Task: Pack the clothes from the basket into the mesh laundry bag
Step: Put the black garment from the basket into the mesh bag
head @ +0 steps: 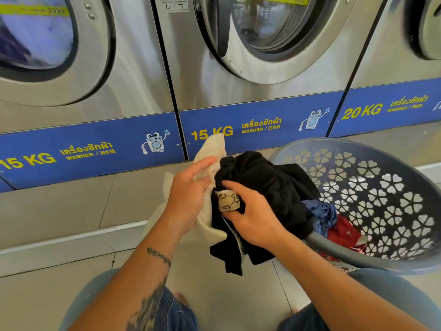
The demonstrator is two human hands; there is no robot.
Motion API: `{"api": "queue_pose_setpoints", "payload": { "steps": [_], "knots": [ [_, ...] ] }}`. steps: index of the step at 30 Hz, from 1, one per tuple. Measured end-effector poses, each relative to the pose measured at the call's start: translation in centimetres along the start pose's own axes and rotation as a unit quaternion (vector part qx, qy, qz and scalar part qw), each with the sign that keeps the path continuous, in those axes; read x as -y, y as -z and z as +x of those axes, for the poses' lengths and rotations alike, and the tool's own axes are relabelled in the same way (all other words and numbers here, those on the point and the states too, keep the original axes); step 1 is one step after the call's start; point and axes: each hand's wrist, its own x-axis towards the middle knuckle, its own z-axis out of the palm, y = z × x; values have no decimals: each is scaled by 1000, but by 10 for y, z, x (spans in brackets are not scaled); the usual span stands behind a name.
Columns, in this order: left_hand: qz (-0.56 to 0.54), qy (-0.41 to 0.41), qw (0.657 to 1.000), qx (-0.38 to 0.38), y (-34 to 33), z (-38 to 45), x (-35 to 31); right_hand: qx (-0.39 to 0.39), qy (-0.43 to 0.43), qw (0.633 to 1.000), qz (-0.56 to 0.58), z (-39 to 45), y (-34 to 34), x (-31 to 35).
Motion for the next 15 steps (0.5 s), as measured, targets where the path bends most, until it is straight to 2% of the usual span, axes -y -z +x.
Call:
{"api": "queue_pose_setpoints", "payload": {
  "steps": [4,6,8,12,13,15],
  "knots": [
    [-50,49,997,35,0,-8,1,79,27,992,-91,2,-20,-6],
    [-72,65,994,51,0,-9,3,124,6,975,-183,5,-25,-9],
    [-102,76,991,47,3,-7,3,141,-4,965,-223,7,-23,-12],
    [-145,91,985,36,8,-2,4,112,-20,981,-154,8,-2,-11],
    [-150,98,983,36,6,-2,4,92,-19,982,-165,8,3,-11],
    [-169,110,978,50,-1,-3,6,41,7,962,-270,6,10,-9]
  ]
}}
